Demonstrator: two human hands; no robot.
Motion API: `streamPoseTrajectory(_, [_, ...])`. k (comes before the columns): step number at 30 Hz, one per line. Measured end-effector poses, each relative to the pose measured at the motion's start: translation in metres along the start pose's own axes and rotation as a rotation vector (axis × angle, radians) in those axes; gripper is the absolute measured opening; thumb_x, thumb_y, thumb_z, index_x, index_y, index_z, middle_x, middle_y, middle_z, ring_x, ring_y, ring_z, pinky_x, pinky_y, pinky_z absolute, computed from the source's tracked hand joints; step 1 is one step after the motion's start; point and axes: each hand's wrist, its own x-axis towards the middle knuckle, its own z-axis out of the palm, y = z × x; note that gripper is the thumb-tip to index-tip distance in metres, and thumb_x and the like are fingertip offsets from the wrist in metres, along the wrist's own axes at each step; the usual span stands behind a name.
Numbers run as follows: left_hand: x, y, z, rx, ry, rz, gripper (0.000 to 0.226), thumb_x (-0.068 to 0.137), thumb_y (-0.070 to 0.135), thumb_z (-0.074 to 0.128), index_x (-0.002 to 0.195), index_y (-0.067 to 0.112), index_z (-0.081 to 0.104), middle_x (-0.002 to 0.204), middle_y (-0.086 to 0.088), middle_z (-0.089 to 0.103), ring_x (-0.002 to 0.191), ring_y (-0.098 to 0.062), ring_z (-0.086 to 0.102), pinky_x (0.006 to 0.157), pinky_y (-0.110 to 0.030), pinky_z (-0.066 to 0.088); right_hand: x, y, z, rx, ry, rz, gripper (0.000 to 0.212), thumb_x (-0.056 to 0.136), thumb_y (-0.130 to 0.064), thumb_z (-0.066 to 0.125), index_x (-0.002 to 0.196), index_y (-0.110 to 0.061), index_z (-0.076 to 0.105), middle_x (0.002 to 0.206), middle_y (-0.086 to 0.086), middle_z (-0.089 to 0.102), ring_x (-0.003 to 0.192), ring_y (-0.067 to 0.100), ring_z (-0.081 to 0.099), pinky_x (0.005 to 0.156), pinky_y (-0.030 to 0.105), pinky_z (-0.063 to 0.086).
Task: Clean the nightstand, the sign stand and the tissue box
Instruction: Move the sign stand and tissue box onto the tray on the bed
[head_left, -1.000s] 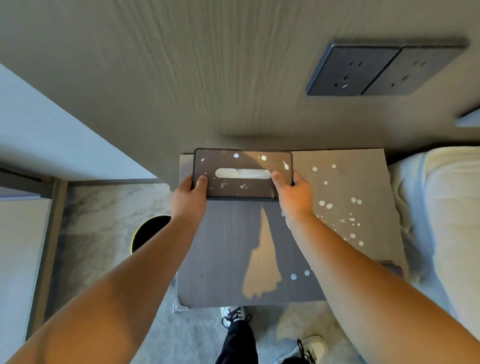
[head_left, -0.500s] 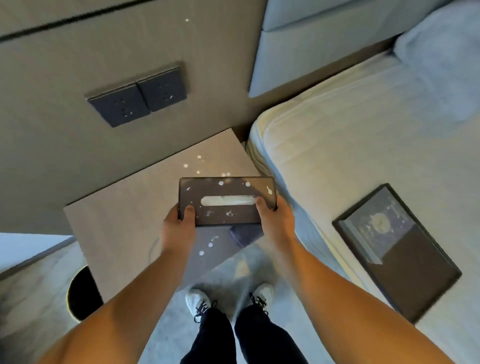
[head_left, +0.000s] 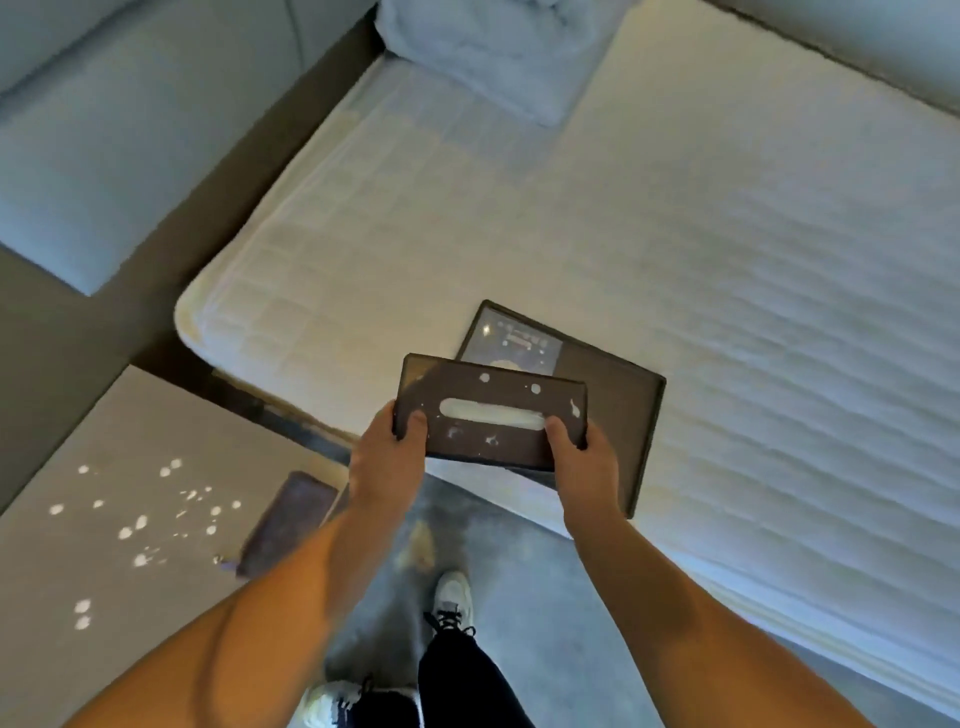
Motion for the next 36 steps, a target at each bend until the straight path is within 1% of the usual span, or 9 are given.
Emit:
streamPoseTrajectory(3, [0.007,0.029,0.051,0.047,-0.102,0.046,0.040,0.098,0.037,0.043,0.129,0.014,0.055,0.113,-0.009,0.065,0.104,-0.031,0.060,0.080,-0.029,0.040,0.033,0.016,-0.040,0.026,0.082,0.077,0.046,0.089,-0.045,0.059,0.127,-0.020,0.056,0.108,-0.002,0.063,0.098,0.021,0.060,0.091,0.043,0.052])
streamPoseTrajectory(7, [-0.006,0.051,0.110,0.037,-0.188,0.042,0.035,0.100,0.032,0.042,0.125,0.013,0.056,0.104,-0.005,0.062,0.092,-0.023,0.057,0.076,-0.027,0.040,0.074,0.036,-0.088,0.047,0.092,0.112,0.042,0.089,-0.041,0.060,0.124,-0.017,0.058,0.109,0.004,0.066,0.095,0.022,0.063,0.088,0.042,0.054])
streamPoseTrajectory(11, [-0.035,0.044,0.157,-0.060,-0.227,-0.117,0.034,0.098,0.030,0.044,0.126,0.014,0.057,0.113,-0.006,0.065,0.094,-0.022,0.055,0.082,-0.029,0.042,0.121,0.045,-0.126,-0.054,-0.012,0.091,0.037,0.086,-0.036,0.065,0.116,-0.016,0.062,0.102,0.003,0.068,0.091,0.020,0.064,0.084,0.041,0.054])
streamPoseTrajectory(14, [-0.056,0.037,0.181,-0.109,-0.289,-0.206,0.032,0.098,0.027,0.045,0.125,0.013,0.056,0.109,-0.002,0.061,0.095,-0.020,0.052,0.084,-0.026,0.037,0.157,0.040,-0.141,-0.160,-0.145,0.040,0.035,0.084,-0.034,0.068,0.116,-0.018,0.063,0.105,0.006,0.068,0.091,0.021,0.065,0.083,0.040,0.055])
streamPoseTrajectory(21, [-0.065,0.015,0.213,-0.190,-0.368,-0.328,0.039,0.082,0.042,0.047,0.105,0.015,0.063,0.105,-0.008,0.066,0.103,-0.030,0.060,0.096,-0.045,0.048,0.216,0.015,-0.132,-0.357,-0.397,-0.066,0.036,0.082,-0.030,0.072,0.117,-0.025,0.065,0.104,0.000,0.070,0.091,0.015,0.068,0.085,0.035,0.056])
streamPoseTrajectory(23, [-0.066,0.005,0.219,-0.225,-0.394,-0.368,0.042,0.077,0.047,0.046,0.101,0.018,0.064,0.103,-0.003,0.067,0.102,-0.022,0.062,0.098,-0.044,0.049,0.225,0.014,-0.125,-0.398,-0.445,-0.079,0.042,0.081,-0.033,0.073,0.122,-0.027,0.063,0.106,-0.003,0.069,0.093,0.014,0.067,0.087,0.035,0.055])
streamPoseTrajectory(26, [-0.065,0.000,0.224,-0.282,-0.418,-0.429,0.027,0.092,0.040,0.048,0.097,0.020,0.065,0.099,0.001,0.070,0.103,-0.016,0.064,0.097,-0.039,0.051,0.235,0.016,-0.117,-0.423,-0.493,-0.091,0.044,0.081,-0.034,0.073,0.123,-0.030,0.061,0.108,-0.006,0.068,0.094,0.012,0.066,0.087,0.034,0.054])
streamPoseTrajectory(31, [-0.059,0.001,0.227,-0.437,-0.432,-0.496,0.029,0.101,0.028,0.043,0.114,0.008,0.059,0.114,-0.006,0.066,0.108,-0.020,0.065,0.099,-0.037,0.050,0.251,0.015,-0.114,-0.450,-0.547,-0.092,0.041,0.079,-0.036,0.074,0.118,-0.034,0.063,0.106,-0.009,0.069,0.095,0.012,0.066,0.087,0.033,0.053])
streamPoseTrajectory(36, [-0.063,0.001,0.238,-0.448,-0.478,-0.519,0.020,0.101,0.028,0.045,0.106,0.013,0.057,0.114,-0.009,0.064,0.106,-0.024,0.066,0.094,-0.038,0.053,0.267,0.013,-0.116,-0.557,-0.614,-0.096,0.044,0.076,-0.039,0.073,0.119,-0.040,0.061,0.111,-0.010,0.066,0.102,0.013,0.062,0.094,0.037,0.050])
